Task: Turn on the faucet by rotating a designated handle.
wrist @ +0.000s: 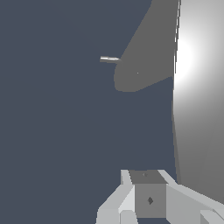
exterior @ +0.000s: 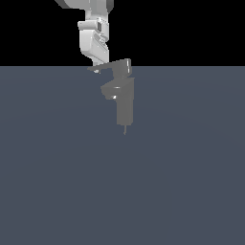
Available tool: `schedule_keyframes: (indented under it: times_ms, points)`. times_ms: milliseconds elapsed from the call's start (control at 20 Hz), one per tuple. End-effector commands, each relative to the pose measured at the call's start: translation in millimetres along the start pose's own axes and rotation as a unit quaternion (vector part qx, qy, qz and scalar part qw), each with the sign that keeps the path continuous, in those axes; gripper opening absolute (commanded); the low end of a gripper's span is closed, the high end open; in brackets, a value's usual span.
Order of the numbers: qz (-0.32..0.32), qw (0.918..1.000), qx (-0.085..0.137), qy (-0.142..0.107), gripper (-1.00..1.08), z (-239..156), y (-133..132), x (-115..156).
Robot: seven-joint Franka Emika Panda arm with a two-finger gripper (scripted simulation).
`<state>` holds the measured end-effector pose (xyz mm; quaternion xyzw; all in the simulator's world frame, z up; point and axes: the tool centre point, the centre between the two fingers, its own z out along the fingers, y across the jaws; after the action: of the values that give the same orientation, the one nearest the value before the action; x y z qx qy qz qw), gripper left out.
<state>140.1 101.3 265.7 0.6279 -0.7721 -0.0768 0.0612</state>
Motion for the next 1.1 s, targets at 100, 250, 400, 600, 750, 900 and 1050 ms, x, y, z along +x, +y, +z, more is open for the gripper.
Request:
schedule_keyframes:
  times_ms: [100,250,400,600,750,900,1050]
  points:
    - [0.0,1.0,-0.001,0.0,-1.0,0,9,0]
    - [0.0,1.0,-0.001,0.0,-1.0,0,14,0]
    - [0.0,1.0,-0.001,0.0,-1.0,0,20,-1]
    - [0.0,1.0,-0.001,0.0,-1.0,0,28,-1]
    - [0.0,1.0,0.0,0.0,-1.0,0,35,-1]
    - [0.0,1.0,0.0,0.0,-1.0,0,41,-1]
    - [0.0,1.0,0.0,0.0,-1.0,0,48,-1]
